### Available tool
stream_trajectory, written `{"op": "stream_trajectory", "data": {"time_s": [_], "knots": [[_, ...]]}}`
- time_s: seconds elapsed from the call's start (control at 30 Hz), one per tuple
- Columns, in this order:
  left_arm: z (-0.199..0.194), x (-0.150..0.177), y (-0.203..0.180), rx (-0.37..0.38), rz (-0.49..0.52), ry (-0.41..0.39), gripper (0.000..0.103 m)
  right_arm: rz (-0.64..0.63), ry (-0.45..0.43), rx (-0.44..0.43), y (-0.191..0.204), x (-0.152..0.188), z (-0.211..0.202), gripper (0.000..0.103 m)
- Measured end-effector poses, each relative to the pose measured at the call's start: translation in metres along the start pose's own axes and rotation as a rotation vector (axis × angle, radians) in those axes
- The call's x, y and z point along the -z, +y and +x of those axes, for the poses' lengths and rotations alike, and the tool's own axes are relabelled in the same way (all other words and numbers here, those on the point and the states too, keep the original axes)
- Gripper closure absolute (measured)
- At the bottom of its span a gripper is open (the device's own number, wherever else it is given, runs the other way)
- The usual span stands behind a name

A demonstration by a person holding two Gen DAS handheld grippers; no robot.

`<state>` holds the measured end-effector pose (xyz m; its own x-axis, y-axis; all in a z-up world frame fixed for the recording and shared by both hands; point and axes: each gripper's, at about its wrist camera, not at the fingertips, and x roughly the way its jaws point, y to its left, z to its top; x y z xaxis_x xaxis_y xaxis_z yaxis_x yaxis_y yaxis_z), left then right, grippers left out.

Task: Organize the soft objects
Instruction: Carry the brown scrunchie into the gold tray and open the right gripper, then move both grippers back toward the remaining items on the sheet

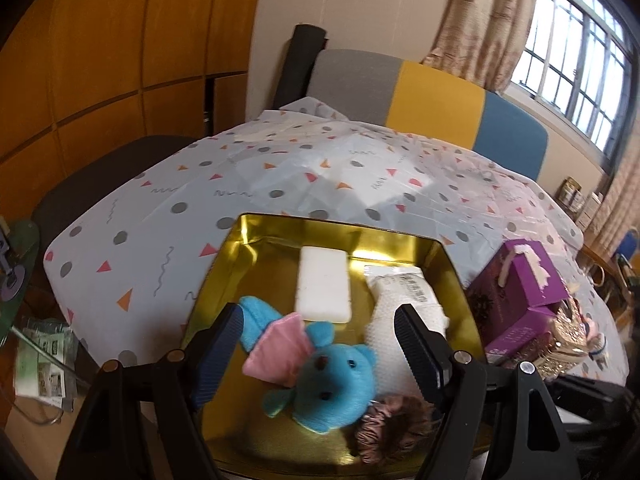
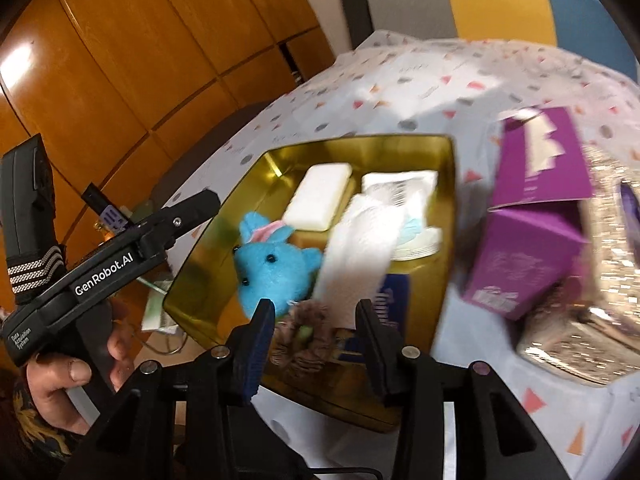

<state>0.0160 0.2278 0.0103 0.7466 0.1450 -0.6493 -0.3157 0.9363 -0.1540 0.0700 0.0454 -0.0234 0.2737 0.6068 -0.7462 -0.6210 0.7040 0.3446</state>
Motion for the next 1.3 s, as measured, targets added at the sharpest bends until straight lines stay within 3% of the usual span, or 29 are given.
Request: {"op": "stream_trajectory", "data": {"time_s": [0.3, 0.57, 1.0, 1.17, 1.3], "knots": [[-0.007, -0.002, -0.036, 0.062, 0.084, 0.006, 0.025, 0.039, -0.098, 0.086, -0.037, 0.009, -0.054, 0.061], [-0.018, -0.018, -0.08, 0.158, 0.183, -0.009, 0.025, 0.183, -0.194, 0.183, -0.099, 0.022, -0.113, 0.061], [-0.038, -0.035, -0.225, 0.405, 0.445, -0.023, 0.024, 0.677, -0.313, 0.455, -0.256, 0.079, -0.215, 0.061], [-0.025, -0.038, -0.285, 0.459, 0.51, 0.04, 0.024, 0.827, -0.345, 0.537, -0.302, 0.096, -0.244, 0.061], [0.0, -0.043, -0.342, 0.495, 0.524, 0.144, 0.024, 0.901, -0.373, 0.576, -0.329, 0.106, -0.257, 0.061]]}}
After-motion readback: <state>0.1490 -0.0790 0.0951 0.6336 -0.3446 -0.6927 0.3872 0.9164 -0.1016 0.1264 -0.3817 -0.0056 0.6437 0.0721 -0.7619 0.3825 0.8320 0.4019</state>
